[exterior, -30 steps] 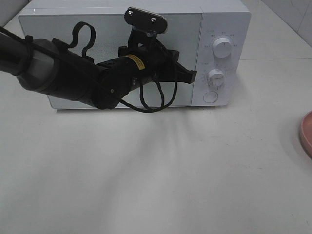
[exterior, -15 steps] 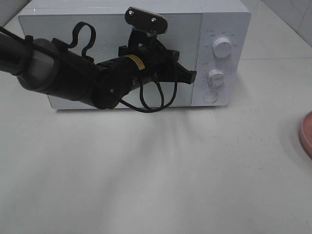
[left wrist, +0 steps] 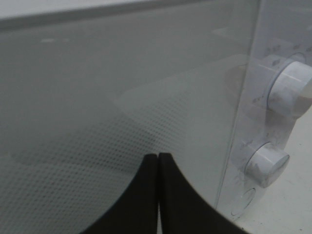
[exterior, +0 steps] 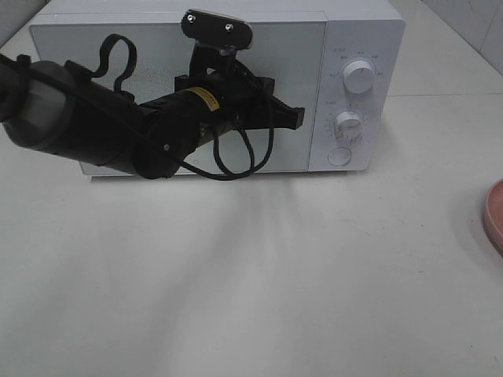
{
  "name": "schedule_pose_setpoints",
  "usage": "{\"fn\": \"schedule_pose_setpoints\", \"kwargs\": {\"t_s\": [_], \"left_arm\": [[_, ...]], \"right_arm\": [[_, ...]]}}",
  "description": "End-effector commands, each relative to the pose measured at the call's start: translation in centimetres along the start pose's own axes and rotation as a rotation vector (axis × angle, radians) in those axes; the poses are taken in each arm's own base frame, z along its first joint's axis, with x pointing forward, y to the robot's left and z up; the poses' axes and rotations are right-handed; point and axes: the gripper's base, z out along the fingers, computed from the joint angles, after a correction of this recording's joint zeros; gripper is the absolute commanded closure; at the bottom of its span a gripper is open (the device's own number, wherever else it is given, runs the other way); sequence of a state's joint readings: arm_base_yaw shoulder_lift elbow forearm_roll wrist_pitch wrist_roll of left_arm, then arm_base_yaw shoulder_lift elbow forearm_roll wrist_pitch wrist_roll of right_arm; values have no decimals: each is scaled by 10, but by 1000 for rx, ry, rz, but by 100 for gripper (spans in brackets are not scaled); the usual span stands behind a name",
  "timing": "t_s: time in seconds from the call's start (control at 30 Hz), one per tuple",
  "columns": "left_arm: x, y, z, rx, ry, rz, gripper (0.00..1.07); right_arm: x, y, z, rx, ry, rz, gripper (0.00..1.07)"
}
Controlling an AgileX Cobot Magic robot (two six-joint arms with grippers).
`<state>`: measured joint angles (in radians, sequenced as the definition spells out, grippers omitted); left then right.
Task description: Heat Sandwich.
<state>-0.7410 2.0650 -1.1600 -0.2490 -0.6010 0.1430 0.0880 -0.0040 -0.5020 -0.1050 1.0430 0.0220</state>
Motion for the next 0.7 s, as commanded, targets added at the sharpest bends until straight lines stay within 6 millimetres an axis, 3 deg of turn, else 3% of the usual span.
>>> {"fn": "schedule_pose_setpoints", "kwargs": {"t_s": [0.03, 0.27, 0.3, 0.33, 0.4, 0.43, 0.47, 0.5, 0.53, 0.6, 0.7], "left_arm": [[-6, -3, -15, -3, -22, -17, 107], [-4, -21, -42, 48, 9, -1, 105], [-4, -23, -47, 56, 13, 2, 100], [-4, -25, -51, 62, 14, 4, 95], [-2, -30, -65, 81, 28, 9, 65], [-2, -30, -65, 81, 28, 9, 65], [-1, -30, -69, 83, 36, 11, 50], [2, -30, -76, 86, 51, 11, 20], [3, -30, -79, 88, 65, 13, 10], [4, -29, -83, 91, 88, 12, 5], [8, -28, -96, 112, 200, 31, 7]], "right_arm": [[2, 0, -3, 8, -32, -6, 31], [2, 0, -3, 8, -32, -6, 31], [2, 0, -3, 8, -32, -6, 31], [2, 0, -3, 8, -32, -6, 31], [2, 0, -3, 8, -32, -6, 31], [2, 0, -3, 8, -32, -6, 31], [2, 0, -3, 8, -32, -6, 31], [2, 0, -3, 8, -32, -6, 31], [2, 0, -3, 8, -32, -6, 31], [2, 0, -3, 8, -32, -6, 31], [2, 0, -3, 8, -32, -6, 31]]}}
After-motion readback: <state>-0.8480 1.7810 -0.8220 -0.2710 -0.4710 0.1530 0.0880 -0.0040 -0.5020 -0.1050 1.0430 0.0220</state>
